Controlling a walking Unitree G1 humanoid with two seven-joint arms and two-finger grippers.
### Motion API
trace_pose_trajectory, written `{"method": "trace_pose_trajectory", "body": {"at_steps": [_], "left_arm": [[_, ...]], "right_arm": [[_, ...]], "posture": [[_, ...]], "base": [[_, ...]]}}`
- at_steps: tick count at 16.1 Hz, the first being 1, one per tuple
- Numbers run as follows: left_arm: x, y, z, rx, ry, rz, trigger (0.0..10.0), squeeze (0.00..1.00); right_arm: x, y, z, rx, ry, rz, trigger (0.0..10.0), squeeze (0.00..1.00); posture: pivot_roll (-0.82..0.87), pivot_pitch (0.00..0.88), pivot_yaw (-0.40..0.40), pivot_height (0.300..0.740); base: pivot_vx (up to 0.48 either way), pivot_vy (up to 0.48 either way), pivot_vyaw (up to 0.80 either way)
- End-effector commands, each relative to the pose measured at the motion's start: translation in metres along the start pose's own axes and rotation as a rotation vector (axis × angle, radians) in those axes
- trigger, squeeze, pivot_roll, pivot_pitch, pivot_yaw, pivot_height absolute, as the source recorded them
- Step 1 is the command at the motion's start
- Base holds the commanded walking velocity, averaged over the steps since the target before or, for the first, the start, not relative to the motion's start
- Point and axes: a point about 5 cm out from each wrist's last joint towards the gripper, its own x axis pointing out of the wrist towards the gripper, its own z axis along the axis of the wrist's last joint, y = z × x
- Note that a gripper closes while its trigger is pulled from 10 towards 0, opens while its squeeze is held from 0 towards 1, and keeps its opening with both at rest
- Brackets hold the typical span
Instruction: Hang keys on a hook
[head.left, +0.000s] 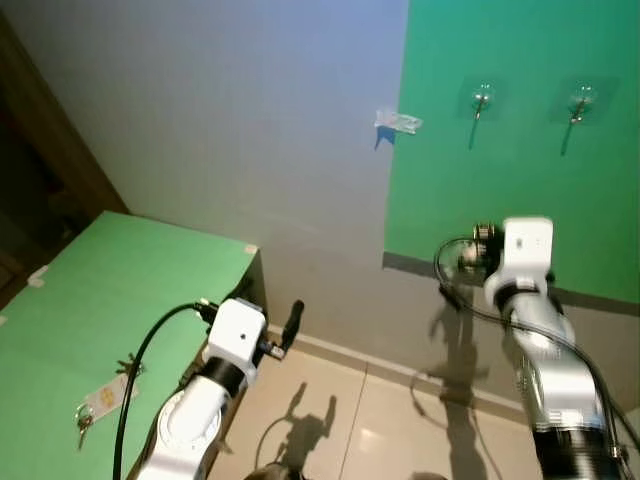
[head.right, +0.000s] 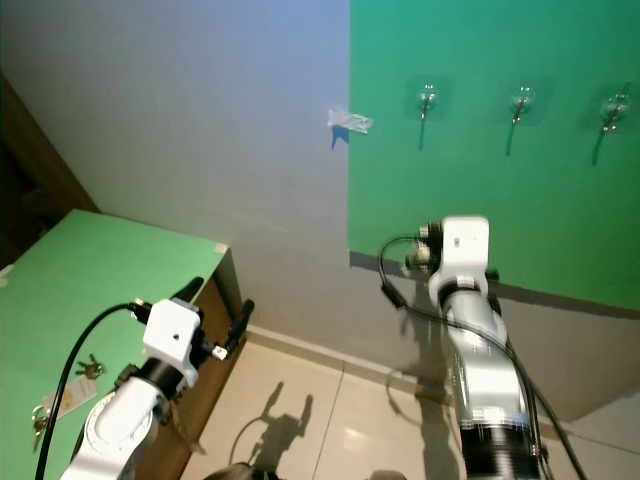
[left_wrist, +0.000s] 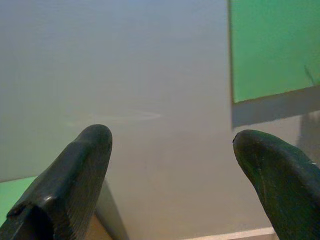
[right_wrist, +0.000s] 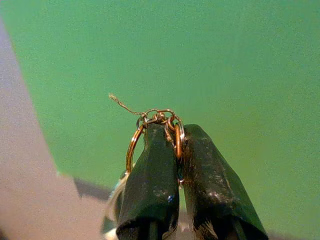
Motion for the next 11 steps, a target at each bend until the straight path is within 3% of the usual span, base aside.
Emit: {"method": "trace_pose_trajectory", "body": {"at_steps": [1,4,9,11], "left_arm": [[0.004,0.008,0.000,0.015,0.009,0.021,10.0,0.00],[0.012,0.007,0.000,0.003,0.026,0.006,10.0,0.00],[0.028,0.001,0.009,0.002,0.019,-0.038,10.0,0.00],[0.034,0.004,0.012,-0.027,0.014,-0.050,10.0,0.00]], "right_arm": [[-0.003,0.002,0.002,0.019,-0.026,-0.003,0.0,0.00],[-0.014,0.002,-0.006,0.049,-0.012,-0.026,0.0,0.00],[-0.018,0.018,-0.005,-0.005,-0.041,0.009,0.0,0.00],[-0.017,0.020,-0.003,0.006,-0.051,0.008,0.0,0.00]], "posture": [[-0.20,0.014,0.104,0.720],[-0.21,0.012,0.115,0.720],[-0.22,0.012,0.125,0.720],[-0.22,0.012,0.129,0.720]], "base": [[0.000,0.000,0.00],[0.000,0.000,0.00],[0.000,0.000,0.00],[0.000,0.480,0.00]]}}
